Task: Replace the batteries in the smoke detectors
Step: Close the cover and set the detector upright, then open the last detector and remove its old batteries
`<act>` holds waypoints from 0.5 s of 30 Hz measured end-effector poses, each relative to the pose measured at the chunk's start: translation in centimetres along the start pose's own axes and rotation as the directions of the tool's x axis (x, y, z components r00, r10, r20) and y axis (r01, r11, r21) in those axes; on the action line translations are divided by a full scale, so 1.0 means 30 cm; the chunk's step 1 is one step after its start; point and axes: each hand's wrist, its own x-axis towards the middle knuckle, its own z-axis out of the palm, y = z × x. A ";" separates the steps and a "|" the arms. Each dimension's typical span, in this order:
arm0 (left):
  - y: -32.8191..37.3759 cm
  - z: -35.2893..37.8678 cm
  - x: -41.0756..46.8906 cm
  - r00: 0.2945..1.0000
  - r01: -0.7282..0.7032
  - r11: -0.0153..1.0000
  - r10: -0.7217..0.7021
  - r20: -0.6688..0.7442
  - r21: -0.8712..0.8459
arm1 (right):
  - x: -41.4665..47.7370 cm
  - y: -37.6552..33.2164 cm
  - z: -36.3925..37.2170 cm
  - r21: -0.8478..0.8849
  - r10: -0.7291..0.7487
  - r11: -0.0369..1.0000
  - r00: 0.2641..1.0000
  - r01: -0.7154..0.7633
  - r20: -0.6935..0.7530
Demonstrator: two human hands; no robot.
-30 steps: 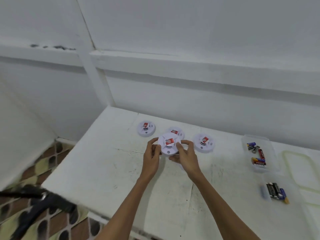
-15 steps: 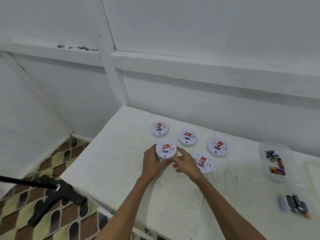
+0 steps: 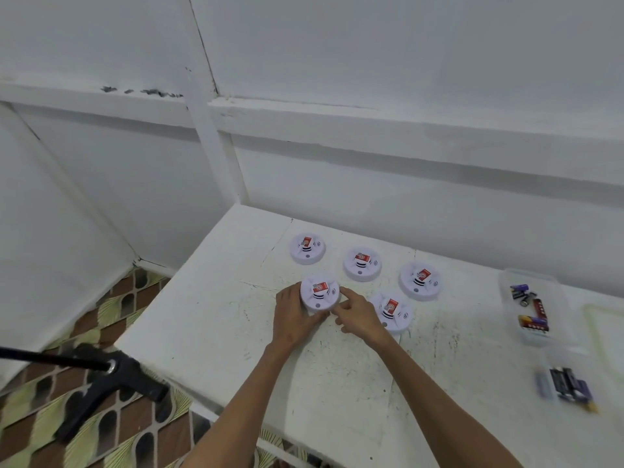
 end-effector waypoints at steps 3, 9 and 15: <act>0.002 0.001 0.005 1.000 0.014 0.998 -0.015 0.016 0.057 | 0.005 0.005 0.004 -0.061 -0.008 0.998 1.000 0.007 -0.016; 0.038 0.026 0.017 0.998 -0.061 0.965 0.061 0.008 0.256 | -0.015 0.021 -0.049 -0.199 -0.157 0.971 0.979 0.130 -0.127; 0.189 0.067 0.000 0.971 -0.226 0.957 0.206 0.122 0.180 | -0.069 0.059 -0.177 -0.254 -0.247 0.951 0.924 0.174 -0.293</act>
